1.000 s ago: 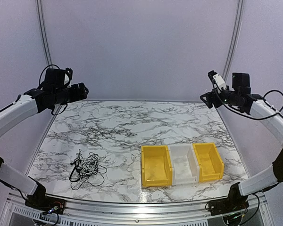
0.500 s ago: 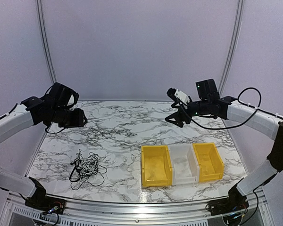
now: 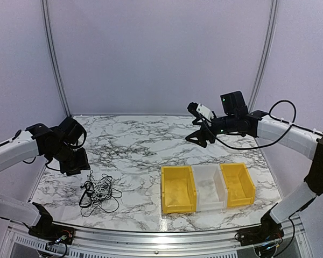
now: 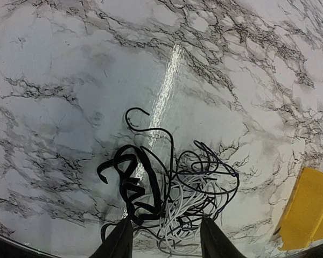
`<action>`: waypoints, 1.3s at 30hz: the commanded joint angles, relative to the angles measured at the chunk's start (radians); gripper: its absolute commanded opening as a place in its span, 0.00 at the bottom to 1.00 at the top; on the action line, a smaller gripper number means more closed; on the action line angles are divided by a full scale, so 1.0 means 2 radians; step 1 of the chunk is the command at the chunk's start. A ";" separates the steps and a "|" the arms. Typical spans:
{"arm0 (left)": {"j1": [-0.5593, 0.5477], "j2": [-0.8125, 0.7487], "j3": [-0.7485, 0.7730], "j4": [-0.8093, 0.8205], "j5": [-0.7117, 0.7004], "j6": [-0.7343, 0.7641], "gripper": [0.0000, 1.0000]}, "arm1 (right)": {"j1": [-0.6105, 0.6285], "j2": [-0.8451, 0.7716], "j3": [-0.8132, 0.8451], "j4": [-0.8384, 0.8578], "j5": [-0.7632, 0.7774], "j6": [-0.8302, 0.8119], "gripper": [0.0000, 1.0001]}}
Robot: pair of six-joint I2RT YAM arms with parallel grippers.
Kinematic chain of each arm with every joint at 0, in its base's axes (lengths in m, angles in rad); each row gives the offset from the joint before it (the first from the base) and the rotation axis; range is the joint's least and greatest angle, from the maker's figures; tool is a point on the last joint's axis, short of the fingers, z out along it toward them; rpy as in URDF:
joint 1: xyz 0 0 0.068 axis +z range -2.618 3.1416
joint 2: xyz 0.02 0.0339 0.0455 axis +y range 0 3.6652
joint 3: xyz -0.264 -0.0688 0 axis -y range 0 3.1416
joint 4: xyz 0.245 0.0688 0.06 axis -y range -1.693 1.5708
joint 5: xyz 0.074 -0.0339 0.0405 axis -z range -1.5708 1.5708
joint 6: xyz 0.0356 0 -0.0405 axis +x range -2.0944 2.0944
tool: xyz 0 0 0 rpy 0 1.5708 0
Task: Untangle the cables
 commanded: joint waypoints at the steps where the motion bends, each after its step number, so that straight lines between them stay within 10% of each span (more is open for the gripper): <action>1: -0.001 0.009 -0.004 -0.021 0.011 -0.028 0.44 | 0.005 -0.020 -0.005 0.012 0.002 -0.005 0.90; 21: -0.001 0.126 0.018 0.068 -0.024 0.014 0.00 | 0.006 -0.014 0.007 0.022 -0.017 0.017 0.90; 39: -0.004 -0.039 0.032 0.290 0.195 0.156 0.00 | 0.126 0.110 0.209 -0.039 -0.075 -0.108 0.56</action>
